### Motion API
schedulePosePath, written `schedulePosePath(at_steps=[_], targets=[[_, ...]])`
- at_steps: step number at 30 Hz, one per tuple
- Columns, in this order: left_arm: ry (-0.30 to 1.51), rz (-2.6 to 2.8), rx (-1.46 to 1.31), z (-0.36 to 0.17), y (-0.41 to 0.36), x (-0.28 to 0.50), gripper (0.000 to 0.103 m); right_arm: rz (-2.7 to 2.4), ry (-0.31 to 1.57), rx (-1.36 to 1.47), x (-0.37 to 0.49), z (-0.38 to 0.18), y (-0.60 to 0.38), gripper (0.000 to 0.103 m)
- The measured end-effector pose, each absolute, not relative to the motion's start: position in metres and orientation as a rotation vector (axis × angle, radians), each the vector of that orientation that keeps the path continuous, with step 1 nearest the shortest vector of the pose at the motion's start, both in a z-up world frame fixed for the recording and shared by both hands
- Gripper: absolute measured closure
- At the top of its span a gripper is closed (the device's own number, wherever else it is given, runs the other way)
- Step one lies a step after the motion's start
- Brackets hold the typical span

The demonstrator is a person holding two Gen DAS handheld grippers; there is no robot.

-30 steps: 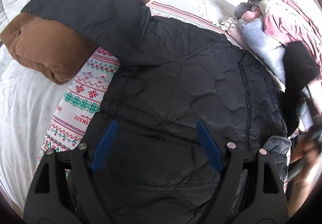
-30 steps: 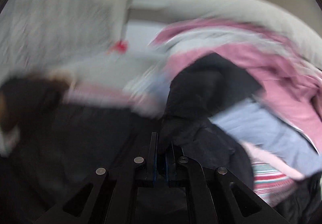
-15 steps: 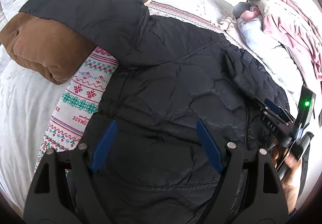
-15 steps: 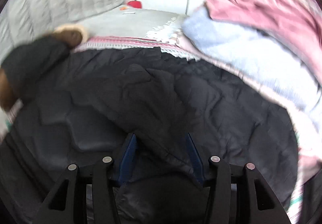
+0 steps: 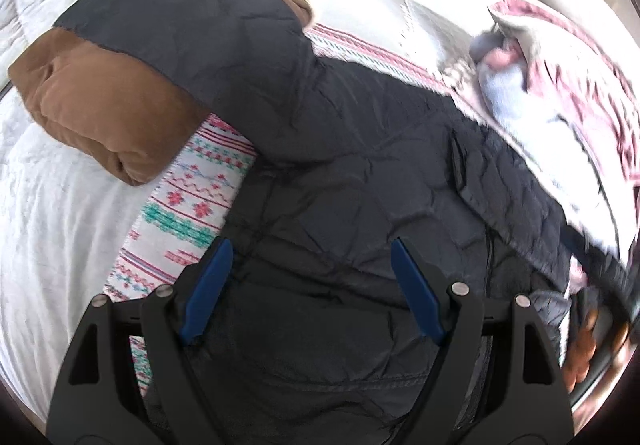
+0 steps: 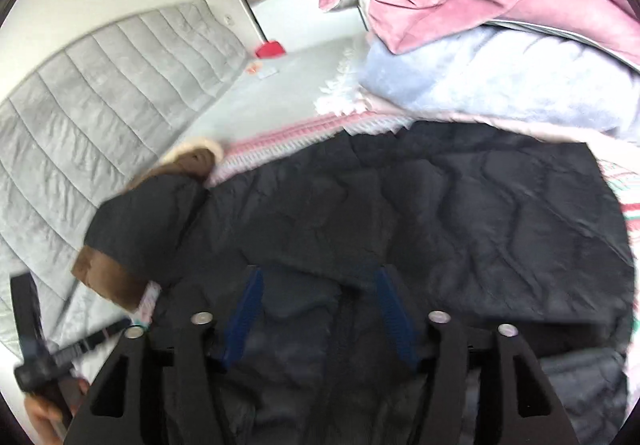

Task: Fold large clothes

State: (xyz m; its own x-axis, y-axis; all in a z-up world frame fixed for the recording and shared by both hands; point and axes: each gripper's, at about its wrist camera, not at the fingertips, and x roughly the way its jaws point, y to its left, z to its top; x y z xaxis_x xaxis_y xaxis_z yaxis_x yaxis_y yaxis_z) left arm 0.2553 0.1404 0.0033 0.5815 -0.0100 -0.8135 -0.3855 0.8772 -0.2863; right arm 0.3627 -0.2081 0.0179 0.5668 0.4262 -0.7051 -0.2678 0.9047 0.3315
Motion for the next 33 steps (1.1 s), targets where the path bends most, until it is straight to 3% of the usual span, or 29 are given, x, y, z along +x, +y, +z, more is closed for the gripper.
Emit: schedulePosePath(at_steps=[1,6,14,17,25,32,33], targets=[[0.913,0.242,-0.496,0.008,0.151,0.252,0.021,0.369,0.948,0.172,0.358,0.015,-0.208,0.029],[0.760,0.395,-0.621,0.038,0.224,0.224,0.021,0.394,1.138,0.284,0.325,-0.001,-0.233,0.029],[0.616,0.500,-0.821,0.067,0.328,0.203,0.021,0.412,1.098,0.258,0.277,-0.005,-0.246,0.026],[0.628,0.455,-0.883,0.061,0.350,0.229,0.014,0.407,1.104,0.277,0.277,-0.012,-0.252,0.026],[0.789,0.533,-0.944,0.014,0.377,0.293,0.010,0.409,1.109,0.352,0.291,-0.013,-0.265,0.026],[0.672,0.581,-0.982,0.005,0.385,0.314,0.011,0.382,1.082,0.368,0.293,-0.009,-0.276,0.026],[0.659,0.555,-0.978,0.007,0.383,0.318,0.014,0.380,1.080,0.382,0.293,-0.009,-0.278,0.026]])
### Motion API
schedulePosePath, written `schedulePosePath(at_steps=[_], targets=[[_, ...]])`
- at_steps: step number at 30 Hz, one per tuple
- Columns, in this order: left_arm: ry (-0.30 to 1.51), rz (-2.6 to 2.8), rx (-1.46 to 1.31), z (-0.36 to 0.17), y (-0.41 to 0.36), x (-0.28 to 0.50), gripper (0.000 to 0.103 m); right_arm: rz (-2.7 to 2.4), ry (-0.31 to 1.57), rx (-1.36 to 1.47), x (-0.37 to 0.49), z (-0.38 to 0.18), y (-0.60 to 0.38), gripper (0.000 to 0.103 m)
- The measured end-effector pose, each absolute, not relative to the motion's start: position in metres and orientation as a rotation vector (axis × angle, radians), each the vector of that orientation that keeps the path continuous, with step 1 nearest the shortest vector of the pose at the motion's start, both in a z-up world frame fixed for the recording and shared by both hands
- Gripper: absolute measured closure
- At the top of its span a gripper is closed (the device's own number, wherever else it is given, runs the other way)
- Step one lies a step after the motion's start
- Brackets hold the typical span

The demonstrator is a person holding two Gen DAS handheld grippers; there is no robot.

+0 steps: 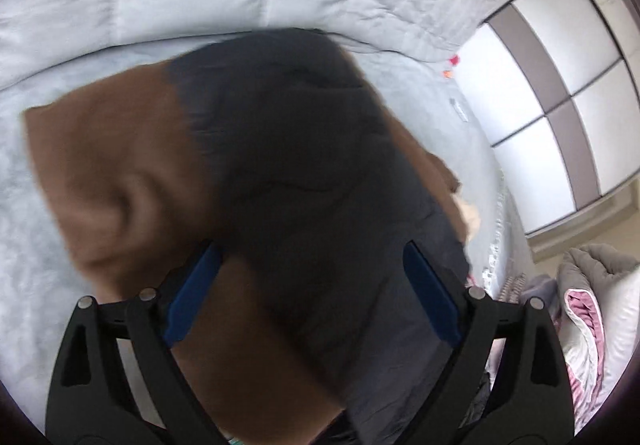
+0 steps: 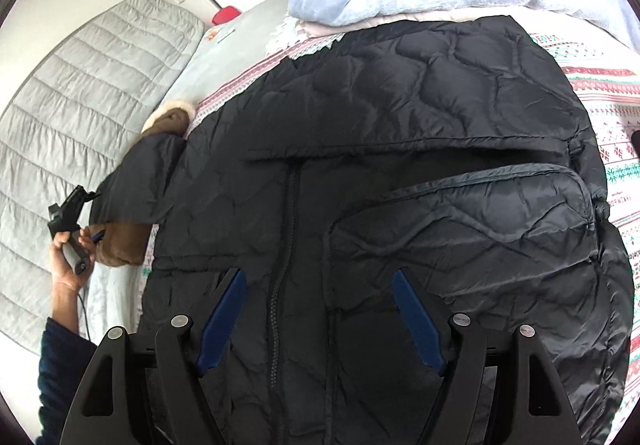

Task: Fold large clothes

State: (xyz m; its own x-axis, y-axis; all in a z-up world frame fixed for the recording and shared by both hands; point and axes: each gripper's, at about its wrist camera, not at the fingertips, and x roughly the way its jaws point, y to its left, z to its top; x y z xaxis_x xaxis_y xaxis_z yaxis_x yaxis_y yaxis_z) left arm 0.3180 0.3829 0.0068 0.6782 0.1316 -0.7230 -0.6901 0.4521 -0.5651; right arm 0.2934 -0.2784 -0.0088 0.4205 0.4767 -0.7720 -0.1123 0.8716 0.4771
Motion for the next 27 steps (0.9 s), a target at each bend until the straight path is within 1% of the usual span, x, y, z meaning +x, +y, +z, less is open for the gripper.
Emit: schedulePosePath(at_steps=[1,3,4,5,6,7,8,12,15,17,20,22,23,24,25,26,27], targets=[[0.647,0.545,-0.963,0.010,0.380,0.322,0.021,0.380,1.077,0.394,0.294,-0.008,-0.280,0.026],[0.655,0.559,-0.912,0.015,0.374,0.330,0.060,0.379,1.067,0.406,0.293,-0.006,-0.284,0.026],[0.673,0.555,-0.887,0.019,0.369,0.336,0.069,0.376,1.059,0.408,0.293,-0.004,-0.286,0.026],[0.682,0.544,-0.876,0.022,0.365,0.339,0.079,0.373,1.054,0.408,0.293,-0.003,-0.288,0.026],[0.672,0.517,-0.870,0.027,0.358,0.341,0.084,0.366,1.047,0.411,0.293,-0.002,-0.290,0.026],[0.657,0.495,-0.867,0.032,0.352,0.341,0.086,0.357,1.042,0.416,0.294,-0.002,-0.293,0.026],[0.644,0.481,-0.862,0.037,0.346,0.341,0.090,0.349,1.039,0.422,0.294,-0.001,-0.295,0.026],[0.570,0.389,-0.860,0.068,0.309,0.342,0.093,0.321,1.029,0.477,0.297,-0.002,-0.308,0.026],[0.530,0.255,-0.795,0.096,0.259,0.347,0.093,0.293,1.028,0.523,0.300,-0.003,-0.322,0.026],[0.521,0.134,-0.719,0.114,0.207,0.349,0.093,0.281,1.023,0.556,0.301,-0.004,-0.330,0.026],[0.539,0.008,-0.646,0.119,0.143,0.355,0.093,0.258,1.018,0.589,0.303,-0.006,-0.340,0.026],[0.576,-0.078,-0.583,0.111,0.089,0.358,0.093,0.241,1.018,0.610,0.305,-0.008,-0.347,0.026],[0.616,-0.109,-0.539,0.102,0.062,0.362,0.091,0.232,1.019,0.626,0.305,-0.010,-0.352,0.026],[0.650,-0.125,-0.509,0.094,0.047,0.366,0.078,0.224,1.020,0.643,0.306,-0.012,-0.357,0.026],[0.700,-0.151,-0.475,0.083,0.025,0.370,0.069,0.216,1.022,0.658,0.306,-0.013,-0.360,0.026],[0.752,-0.166,-0.454,0.070,0.009,0.374,0.051,0.208,1.024,0.671,0.306,-0.015,-0.364,0.026],[0.788,-0.170,-0.448,0.059,-0.003,0.374,0.047,0.204,1.026,0.679,0.306,-0.016,-0.368,0.026]])
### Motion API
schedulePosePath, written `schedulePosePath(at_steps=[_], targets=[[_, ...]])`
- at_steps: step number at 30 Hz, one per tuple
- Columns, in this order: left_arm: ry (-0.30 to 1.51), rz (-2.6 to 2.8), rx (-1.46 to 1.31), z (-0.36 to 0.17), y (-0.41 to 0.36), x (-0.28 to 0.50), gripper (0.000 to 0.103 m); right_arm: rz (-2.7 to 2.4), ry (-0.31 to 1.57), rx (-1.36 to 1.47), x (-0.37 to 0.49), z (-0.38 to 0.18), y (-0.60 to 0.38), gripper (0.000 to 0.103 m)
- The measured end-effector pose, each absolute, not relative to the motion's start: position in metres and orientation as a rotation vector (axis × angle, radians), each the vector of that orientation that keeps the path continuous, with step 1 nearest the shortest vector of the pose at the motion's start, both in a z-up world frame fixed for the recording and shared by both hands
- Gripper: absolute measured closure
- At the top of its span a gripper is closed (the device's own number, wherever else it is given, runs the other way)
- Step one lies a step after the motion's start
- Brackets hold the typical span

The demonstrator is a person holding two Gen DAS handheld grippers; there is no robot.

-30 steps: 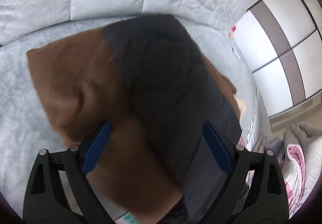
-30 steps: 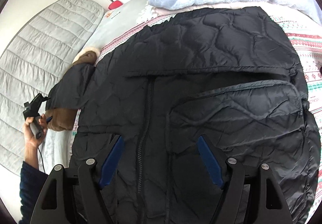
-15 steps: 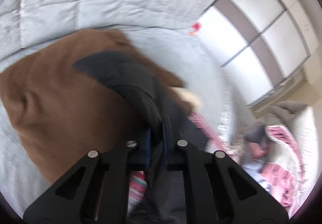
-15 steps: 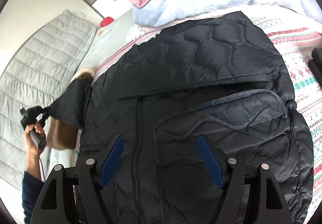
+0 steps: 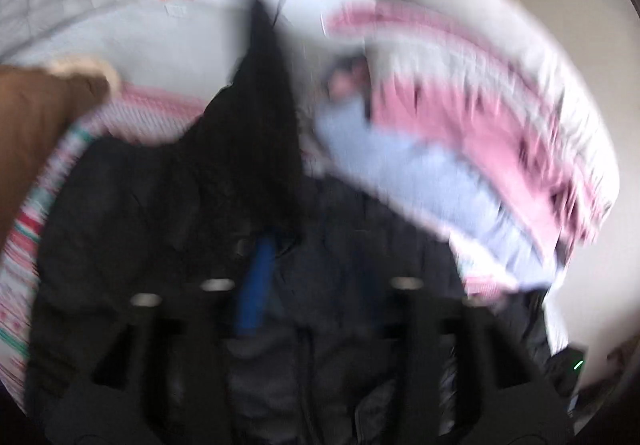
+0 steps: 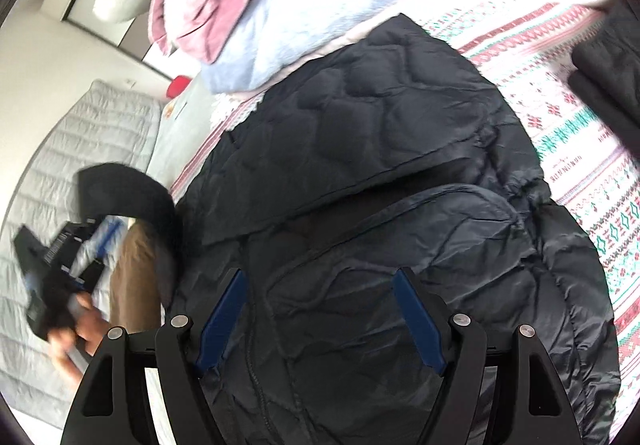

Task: Fold large clothes

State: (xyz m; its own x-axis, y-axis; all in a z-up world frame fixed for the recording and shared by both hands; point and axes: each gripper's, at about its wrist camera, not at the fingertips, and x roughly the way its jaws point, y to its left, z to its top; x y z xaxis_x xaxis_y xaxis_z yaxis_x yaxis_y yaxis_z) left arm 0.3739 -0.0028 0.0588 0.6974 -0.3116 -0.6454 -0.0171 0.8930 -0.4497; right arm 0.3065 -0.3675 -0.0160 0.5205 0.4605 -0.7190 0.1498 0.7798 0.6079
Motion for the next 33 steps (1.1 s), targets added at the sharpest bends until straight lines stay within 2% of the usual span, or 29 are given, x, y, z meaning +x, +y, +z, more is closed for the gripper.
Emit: schedulePosePath(at_steps=[6,11,16,18,19,31,32,33], targets=[[0.898,-0.210,-0.509,0.013,-0.016,0.369,0.046,0.194,1.029,0.698,0.305,-0.016,-0.378,0.026],[0.913,-0.129,-0.573,0.002,0.018,0.360,0.044,0.209,1.037,0.710,0.306,-0.017,-0.376,0.026],[0.919,-0.048,-0.454,0.010,0.004,0.362,0.035,0.196,1.034,0.738,0.307,-0.018,-0.379,0.026],[0.911,-0.036,-0.379,0.014,-0.014,0.366,0.024,0.184,1.026,0.767,0.306,-0.019,-0.384,0.026],[0.910,-0.020,-0.332,0.015,-0.027,0.371,0.023,0.177,1.024,0.782,0.307,-0.020,-0.387,0.026],[0.979,0.109,0.177,-0.026,-0.144,0.449,0.023,0.126,0.985,0.981,0.307,-0.026,-0.430,0.026],[0.973,0.114,0.189,-0.029,-0.146,0.453,0.025,0.128,0.981,1.000,0.307,-0.026,-0.432,0.026],[0.971,0.105,0.181,-0.030,-0.144,0.454,0.042,0.134,0.979,1.017,0.307,-0.026,-0.434,0.026]])
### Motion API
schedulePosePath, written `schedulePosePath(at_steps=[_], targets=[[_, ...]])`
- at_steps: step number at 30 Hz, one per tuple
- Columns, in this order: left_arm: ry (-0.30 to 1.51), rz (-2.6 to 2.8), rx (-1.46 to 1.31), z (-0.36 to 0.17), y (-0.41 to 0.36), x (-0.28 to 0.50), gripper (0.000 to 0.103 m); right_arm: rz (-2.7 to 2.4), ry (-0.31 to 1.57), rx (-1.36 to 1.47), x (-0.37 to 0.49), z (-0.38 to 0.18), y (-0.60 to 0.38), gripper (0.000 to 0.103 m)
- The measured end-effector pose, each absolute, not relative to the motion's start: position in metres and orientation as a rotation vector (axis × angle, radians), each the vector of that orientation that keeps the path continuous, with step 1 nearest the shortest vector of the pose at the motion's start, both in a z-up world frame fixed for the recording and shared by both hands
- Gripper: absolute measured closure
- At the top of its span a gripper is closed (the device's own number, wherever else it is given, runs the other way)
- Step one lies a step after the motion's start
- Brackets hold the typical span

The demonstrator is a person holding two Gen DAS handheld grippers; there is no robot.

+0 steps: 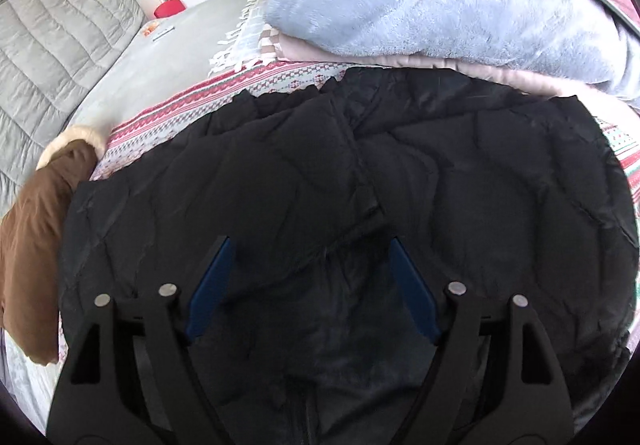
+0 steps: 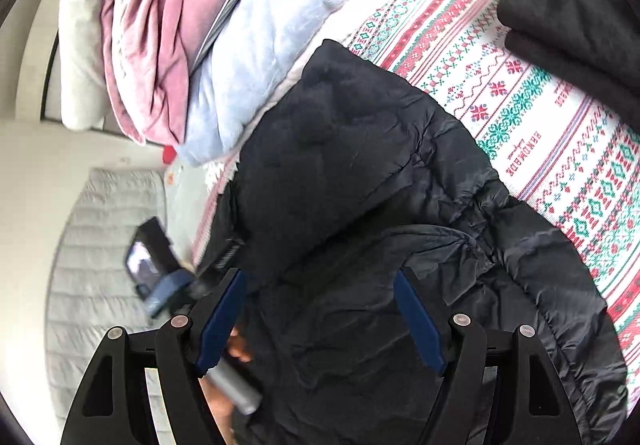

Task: Fold large clothes

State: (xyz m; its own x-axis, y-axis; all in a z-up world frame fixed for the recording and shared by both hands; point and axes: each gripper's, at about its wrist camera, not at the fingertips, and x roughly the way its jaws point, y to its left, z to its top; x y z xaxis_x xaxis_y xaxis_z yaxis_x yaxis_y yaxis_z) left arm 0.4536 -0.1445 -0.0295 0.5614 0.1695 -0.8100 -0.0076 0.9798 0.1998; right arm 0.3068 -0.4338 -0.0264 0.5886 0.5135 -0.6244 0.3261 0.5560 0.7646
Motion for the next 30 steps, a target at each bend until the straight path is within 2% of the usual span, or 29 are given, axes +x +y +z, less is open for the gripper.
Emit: schedulePosePath(at_steps=[1,2,11,13,15,17,19,21,25,27,30], targets=[[0.977,0.071,0.160,-0.031,-0.143,0.455,0.061,0.147,0.983,1.029,0.307,-0.027,-0.433,0.026],[0.998,0.045,0.147,-0.033,-0.142,0.458,0.096,0.164,0.989,1.038,0.307,-0.028,-0.433,0.026],[0.965,-0.169,0.030,-0.008,-0.132,0.398,0.098,0.212,0.972,1.080,0.303,-0.028,-0.431,0.026],[0.977,-0.165,0.010,-0.012,-0.132,0.392,0.095,0.198,0.961,1.072,0.302,-0.026,-0.431,0.026],[1.029,-0.149,-0.051,-0.018,-0.127,0.393,0.087,0.190,0.962,1.037,0.302,-0.025,-0.429,0.026],[1.075,-0.205,-0.187,-0.021,-0.114,0.389,0.086,0.185,0.982,0.999,0.301,-0.026,-0.426,0.026],[1.081,-0.230,-0.293,-0.017,-0.096,0.374,0.078,0.182,0.991,0.983,0.296,-0.028,-0.429,0.026],[1.085,-0.212,-0.302,-0.009,-0.079,0.356,0.058,0.168,0.984,0.942,0.292,-0.024,-0.433,0.026],[0.963,-0.190,-0.386,0.024,-0.021,0.289,0.049,0.135,0.947,0.804,0.281,-0.010,-0.441,0.026],[0.903,-0.154,-0.422,0.036,0.009,0.254,0.034,0.146,0.945,0.773,0.276,-0.008,-0.446,0.026],[0.807,-0.057,-0.459,0.046,0.058,0.201,0.026,0.147,0.946,0.762,0.267,-0.009,-0.460,0.026]])
